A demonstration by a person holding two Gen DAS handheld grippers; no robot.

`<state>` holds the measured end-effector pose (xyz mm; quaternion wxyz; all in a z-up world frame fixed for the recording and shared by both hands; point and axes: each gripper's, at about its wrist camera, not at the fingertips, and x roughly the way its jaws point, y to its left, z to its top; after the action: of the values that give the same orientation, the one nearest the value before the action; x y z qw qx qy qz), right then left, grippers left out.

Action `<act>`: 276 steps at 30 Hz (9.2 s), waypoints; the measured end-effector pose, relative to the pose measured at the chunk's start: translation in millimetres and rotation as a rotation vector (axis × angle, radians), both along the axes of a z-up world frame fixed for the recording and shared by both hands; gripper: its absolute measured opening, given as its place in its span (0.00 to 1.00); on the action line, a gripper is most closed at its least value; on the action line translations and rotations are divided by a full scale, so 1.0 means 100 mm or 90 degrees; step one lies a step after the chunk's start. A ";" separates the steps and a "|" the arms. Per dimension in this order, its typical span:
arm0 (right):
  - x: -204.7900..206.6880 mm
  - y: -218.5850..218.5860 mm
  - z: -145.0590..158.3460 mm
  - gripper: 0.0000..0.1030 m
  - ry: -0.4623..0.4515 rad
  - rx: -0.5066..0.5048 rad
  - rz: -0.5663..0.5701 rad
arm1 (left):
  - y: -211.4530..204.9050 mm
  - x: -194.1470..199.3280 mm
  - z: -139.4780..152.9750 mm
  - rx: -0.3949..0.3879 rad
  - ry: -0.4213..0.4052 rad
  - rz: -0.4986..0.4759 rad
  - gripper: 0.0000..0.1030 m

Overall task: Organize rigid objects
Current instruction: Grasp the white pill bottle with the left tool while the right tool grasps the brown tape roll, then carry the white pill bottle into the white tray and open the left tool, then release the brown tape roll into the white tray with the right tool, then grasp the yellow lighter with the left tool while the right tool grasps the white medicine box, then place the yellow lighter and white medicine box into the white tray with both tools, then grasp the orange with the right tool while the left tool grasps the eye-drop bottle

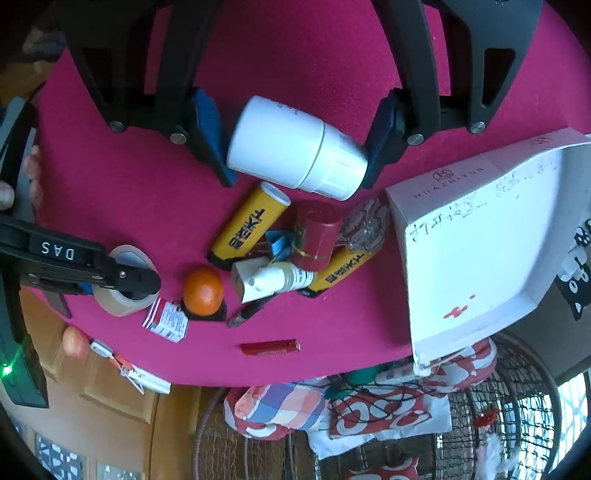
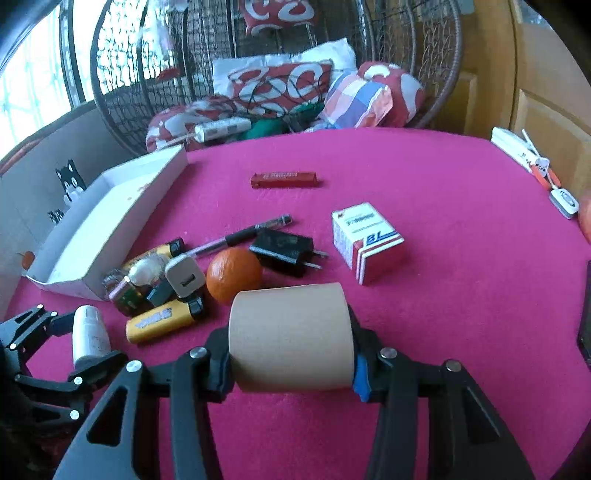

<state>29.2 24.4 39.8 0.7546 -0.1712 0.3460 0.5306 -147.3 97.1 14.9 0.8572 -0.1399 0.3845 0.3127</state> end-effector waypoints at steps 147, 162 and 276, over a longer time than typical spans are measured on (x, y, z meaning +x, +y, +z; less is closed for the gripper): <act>0.84 0.33 -0.25 0.34 0.085 0.005 -0.026 | 0.02 0.70 -0.08 -0.090 0.026 -0.189 0.51; 0.80 0.14 -0.13 0.33 0.079 0.051 -0.041 | -0.21 0.62 -0.09 -0.020 0.012 -0.176 0.23; 0.03 0.39 0.01 0.87 -0.014 0.063 0.119 | 0.53 -0.43 0.45 0.031 -0.189 -0.008 1.00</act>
<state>32.1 63.7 40.4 0.7128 -0.1712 0.2937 0.6135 -190.6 149.8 59.7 0.9097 -0.1618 0.2466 0.2924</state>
